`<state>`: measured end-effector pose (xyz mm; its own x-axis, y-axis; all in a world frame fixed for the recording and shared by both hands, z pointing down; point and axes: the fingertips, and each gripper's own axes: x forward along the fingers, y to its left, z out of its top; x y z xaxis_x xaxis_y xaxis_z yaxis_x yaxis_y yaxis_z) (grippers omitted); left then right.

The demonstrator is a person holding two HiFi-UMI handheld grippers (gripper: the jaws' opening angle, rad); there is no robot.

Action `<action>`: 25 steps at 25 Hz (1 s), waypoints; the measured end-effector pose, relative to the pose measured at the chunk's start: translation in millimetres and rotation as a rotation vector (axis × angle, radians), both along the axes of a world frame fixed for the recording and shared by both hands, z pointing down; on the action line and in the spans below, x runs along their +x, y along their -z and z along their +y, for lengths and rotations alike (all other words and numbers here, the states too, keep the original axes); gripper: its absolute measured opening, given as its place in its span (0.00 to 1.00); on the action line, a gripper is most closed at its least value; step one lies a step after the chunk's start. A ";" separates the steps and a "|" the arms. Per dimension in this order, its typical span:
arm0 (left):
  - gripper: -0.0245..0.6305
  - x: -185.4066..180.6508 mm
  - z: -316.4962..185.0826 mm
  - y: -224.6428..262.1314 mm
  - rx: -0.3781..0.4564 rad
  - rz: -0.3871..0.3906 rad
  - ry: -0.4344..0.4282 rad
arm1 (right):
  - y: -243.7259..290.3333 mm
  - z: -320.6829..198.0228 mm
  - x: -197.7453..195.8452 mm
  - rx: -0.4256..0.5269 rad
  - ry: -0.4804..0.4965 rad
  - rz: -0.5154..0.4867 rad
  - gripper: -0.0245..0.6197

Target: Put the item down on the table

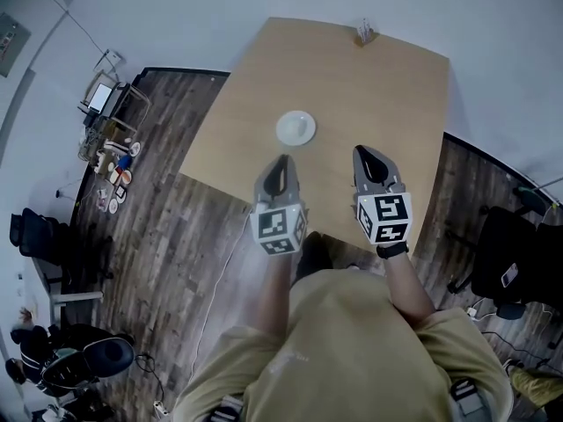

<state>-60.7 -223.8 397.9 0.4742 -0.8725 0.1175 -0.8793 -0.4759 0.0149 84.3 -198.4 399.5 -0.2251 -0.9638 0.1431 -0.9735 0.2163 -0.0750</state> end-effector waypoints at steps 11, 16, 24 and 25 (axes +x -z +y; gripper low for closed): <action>0.04 10.1 61.2 14.3 0.044 0.038 -0.017 | 16.8 58.1 10.5 0.082 0.005 0.028 0.05; 0.04 18.4 71.5 17.6 0.052 0.042 -0.034 | 21.8 69.2 17.0 0.094 -0.008 0.032 0.05; 0.04 30.3 63.7 15.1 0.034 0.035 -0.031 | 21.7 67.4 31.0 0.091 -0.022 0.031 0.05; 0.04 30.8 61.5 14.6 0.031 0.036 -0.032 | 20.9 65.0 32.2 0.088 -0.024 0.031 0.05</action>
<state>-29.9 -162.3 383.3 0.5052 -0.8599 0.0726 -0.8629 -0.5044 0.0310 116.5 -133.5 378.6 -0.1984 -0.9780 0.0640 -0.9800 0.1971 -0.0264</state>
